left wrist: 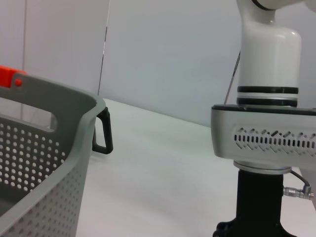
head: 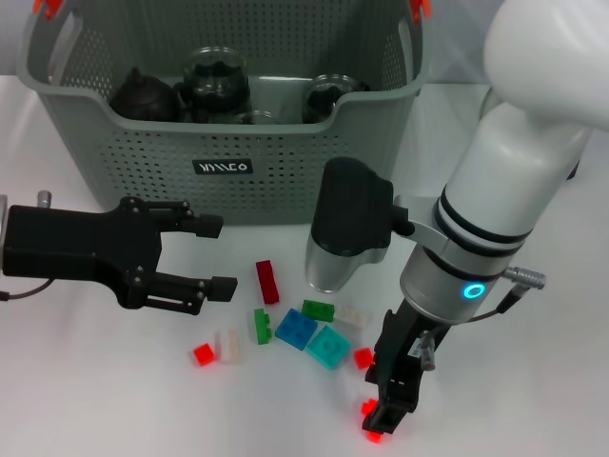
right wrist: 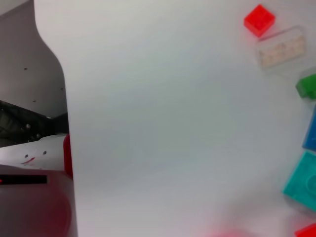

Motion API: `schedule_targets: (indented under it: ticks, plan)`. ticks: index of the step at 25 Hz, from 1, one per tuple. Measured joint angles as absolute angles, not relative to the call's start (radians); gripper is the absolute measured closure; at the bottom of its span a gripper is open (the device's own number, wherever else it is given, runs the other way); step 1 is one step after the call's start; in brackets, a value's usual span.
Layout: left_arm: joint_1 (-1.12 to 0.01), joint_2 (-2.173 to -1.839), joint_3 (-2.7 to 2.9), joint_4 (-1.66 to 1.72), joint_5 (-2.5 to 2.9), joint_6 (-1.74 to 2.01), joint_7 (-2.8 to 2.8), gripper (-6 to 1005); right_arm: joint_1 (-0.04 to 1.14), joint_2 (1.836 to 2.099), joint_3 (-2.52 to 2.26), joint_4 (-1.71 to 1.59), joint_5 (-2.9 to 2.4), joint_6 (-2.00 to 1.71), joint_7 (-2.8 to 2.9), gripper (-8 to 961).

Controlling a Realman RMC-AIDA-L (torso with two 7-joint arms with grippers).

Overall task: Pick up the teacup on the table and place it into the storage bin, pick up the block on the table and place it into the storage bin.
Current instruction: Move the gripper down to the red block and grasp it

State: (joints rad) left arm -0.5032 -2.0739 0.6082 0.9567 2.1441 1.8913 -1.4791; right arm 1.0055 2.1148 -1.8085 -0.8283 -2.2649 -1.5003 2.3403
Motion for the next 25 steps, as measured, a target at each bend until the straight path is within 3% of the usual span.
schedule_targets:
  ticks: [19, 25]
  plan:
    - [-0.503, -2.074, 0.606, 0.945, 2.150, 1.891, -1.462, 153, 0.997, 2.121, -1.897, -0.830, -2.235, -1.434, 2.393, 347]
    - [-0.501, -2.074, 0.598, 0.944, 2.151, 1.891, -1.461, 153, 0.992, 2.117, -1.898, -0.850, -2.226, -1.452, 2.396, 256]
